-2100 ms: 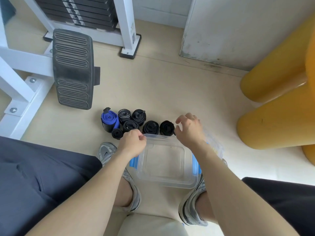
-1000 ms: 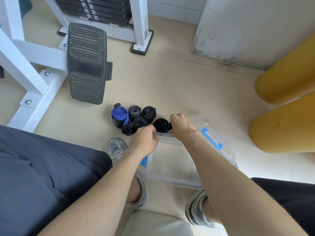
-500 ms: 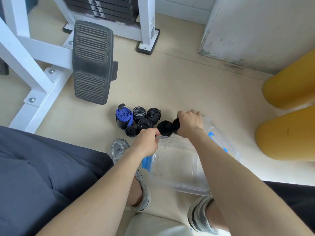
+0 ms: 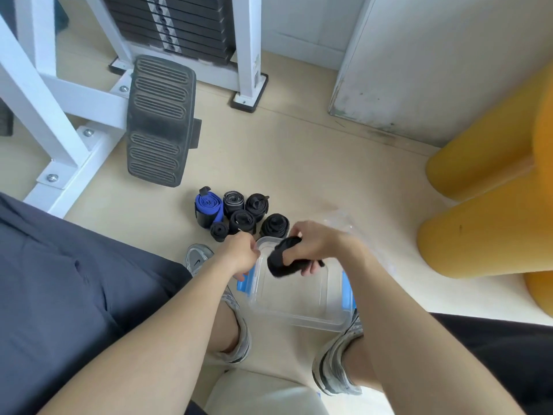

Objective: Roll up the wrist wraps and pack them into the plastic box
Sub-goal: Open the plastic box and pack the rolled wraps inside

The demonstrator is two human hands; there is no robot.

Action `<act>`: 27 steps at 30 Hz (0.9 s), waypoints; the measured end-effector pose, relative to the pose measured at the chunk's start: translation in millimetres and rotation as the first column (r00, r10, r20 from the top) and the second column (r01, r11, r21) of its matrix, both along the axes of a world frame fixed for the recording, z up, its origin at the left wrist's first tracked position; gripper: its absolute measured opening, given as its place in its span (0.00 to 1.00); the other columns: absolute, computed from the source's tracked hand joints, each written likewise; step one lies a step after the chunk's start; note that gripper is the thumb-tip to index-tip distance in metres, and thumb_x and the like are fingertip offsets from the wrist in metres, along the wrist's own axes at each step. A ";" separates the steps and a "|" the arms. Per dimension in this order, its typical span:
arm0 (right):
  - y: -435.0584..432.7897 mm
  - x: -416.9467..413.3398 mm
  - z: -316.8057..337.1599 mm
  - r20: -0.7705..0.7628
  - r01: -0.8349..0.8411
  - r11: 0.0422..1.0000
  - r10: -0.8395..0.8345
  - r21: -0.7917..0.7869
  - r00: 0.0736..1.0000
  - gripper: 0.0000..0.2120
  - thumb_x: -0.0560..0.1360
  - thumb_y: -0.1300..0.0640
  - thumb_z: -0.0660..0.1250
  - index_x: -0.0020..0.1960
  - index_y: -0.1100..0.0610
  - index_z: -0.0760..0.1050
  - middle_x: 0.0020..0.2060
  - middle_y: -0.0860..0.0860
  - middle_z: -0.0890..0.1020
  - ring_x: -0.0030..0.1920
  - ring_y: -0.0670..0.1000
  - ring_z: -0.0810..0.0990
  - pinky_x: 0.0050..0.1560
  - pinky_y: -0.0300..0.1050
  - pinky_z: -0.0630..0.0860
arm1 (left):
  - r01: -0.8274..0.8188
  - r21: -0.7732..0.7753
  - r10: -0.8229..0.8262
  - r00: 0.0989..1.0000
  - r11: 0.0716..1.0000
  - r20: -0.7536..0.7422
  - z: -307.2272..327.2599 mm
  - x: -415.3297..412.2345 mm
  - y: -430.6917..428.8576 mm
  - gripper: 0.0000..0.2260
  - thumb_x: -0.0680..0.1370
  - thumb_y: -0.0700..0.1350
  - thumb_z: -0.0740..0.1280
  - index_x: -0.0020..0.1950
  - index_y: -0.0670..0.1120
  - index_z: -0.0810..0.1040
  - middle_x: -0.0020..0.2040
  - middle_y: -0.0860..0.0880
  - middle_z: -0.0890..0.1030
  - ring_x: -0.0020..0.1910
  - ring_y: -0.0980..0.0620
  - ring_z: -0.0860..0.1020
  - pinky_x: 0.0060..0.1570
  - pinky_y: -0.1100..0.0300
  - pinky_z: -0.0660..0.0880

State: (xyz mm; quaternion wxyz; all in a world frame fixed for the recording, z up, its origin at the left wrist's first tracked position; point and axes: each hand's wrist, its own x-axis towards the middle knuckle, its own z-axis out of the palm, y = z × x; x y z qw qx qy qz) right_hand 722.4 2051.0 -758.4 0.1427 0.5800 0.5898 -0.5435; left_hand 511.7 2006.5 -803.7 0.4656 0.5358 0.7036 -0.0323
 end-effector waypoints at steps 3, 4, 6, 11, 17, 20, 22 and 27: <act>-32.3 -13.6 -23.3 0.128 -0.037 0.999 0.031 0.038 0.991 0.20 0.69 0.50 0.76 0.53 0.62 0.77 0.35 0.56 0.88 0.33 0.56 0.89 0.40 0.51 0.88 | -0.009 -0.048 0.010 1.000 0.999 0.018 0.7 -2.6 -3.5 0.08 0.84 0.38 0.65 0.62 0.44 0.81 0.55 0.40 0.83 0.44 0.44 0.88 0.41 0.46 0.88; -42.2 -18.3 -34.0 0.172 -0.016 0.996 0.001 0.089 0.985 0.17 0.71 0.50 0.75 0.51 0.61 0.75 0.35 0.54 0.86 0.31 0.54 0.88 0.40 0.48 0.88 | 0.002 -0.058 0.000 1.000 0.998 0.022 0.1 -2.8 -4.1 0.12 0.84 0.35 0.65 0.65 0.44 0.80 0.58 0.41 0.82 0.45 0.44 0.88 0.41 0.46 0.88; -58.0 -26.6 -52.3 0.268 0.021 0.977 -0.079 0.213 0.960 0.15 0.74 0.49 0.71 0.47 0.59 0.69 0.35 0.50 0.82 0.28 0.49 0.84 0.26 0.33 0.76 | 0.026 -0.062 -0.025 0.999 0.998 0.023 -1.4 -1.7 -5.0 0.17 0.83 0.34 0.64 0.72 0.45 0.77 0.60 0.40 0.82 0.46 0.42 0.88 0.44 0.45 0.88; -66.4 -35.6 -87.5 0.107 0.414 0.903 -0.426 0.113 0.898 0.18 0.75 0.54 0.75 0.58 0.64 0.76 0.44 0.56 0.85 0.40 0.52 0.83 0.31 0.35 0.75 | 0.080 -0.026 -0.080 0.997 0.996 -0.002 -5.6 2.2 -3.8 0.11 0.82 0.32 0.63 0.63 0.39 0.78 0.54 0.35 0.85 0.46 0.38 0.89 0.46 0.41 0.88; -60.4 -20.1 -85.9 -0.069 0.497 0.853 -0.512 -0.159 0.856 0.12 0.76 0.69 0.71 0.56 0.76 0.77 0.43 0.59 0.74 0.42 0.57 0.74 0.47 0.52 0.74 | 0.080 -0.068 -0.079 0.997 0.994 0.019 -10.1 -1.7 2.7 0.17 0.83 0.31 0.64 0.66 0.48 0.76 0.56 0.38 0.84 0.45 0.40 0.90 0.48 0.43 0.88; -42.3 -18.2 -70.6 0.098 0.307 0.950 -0.300 -0.066 0.949 0.05 0.77 0.64 0.65 0.43 0.64 0.72 0.37 0.58 0.78 0.32 0.57 0.76 0.44 0.50 0.74 | 0.054 -0.083 -0.053 0.999 0.995 0.013 -12.7 -1.9 7.6 0.16 0.83 0.32 0.66 0.70 0.43 0.77 0.60 0.37 0.83 0.43 0.42 0.90 0.45 0.47 0.88; -22.1 -22.3 -53.4 0.154 0.241 0.966 -0.226 -0.092 0.962 0.09 0.77 0.63 0.61 0.47 0.67 0.77 0.39 0.62 0.87 0.32 0.59 0.86 0.41 0.50 0.84 | 0.049 -0.088 -0.048 0.999 0.995 0.010 -12.9 -1.6 9.4 0.16 0.82 0.32 0.66 0.69 0.43 0.78 0.57 0.38 0.84 0.43 0.43 0.90 0.44 0.48 0.88; 15.6 -38.9 -31.5 0.073 0.304 0.953 -0.303 -0.003 0.950 0.11 0.72 0.54 0.66 0.37 0.60 0.81 0.31 0.53 0.85 0.24 0.51 0.79 0.25 0.35 0.70 | 0.024 -0.119 -0.018 0.999 0.993 0.048 -13.5 -5.1 9.4 0.14 0.82 0.33 0.65 0.66 0.44 0.77 0.53 0.39 0.86 0.43 0.43 0.90 0.47 0.46 0.88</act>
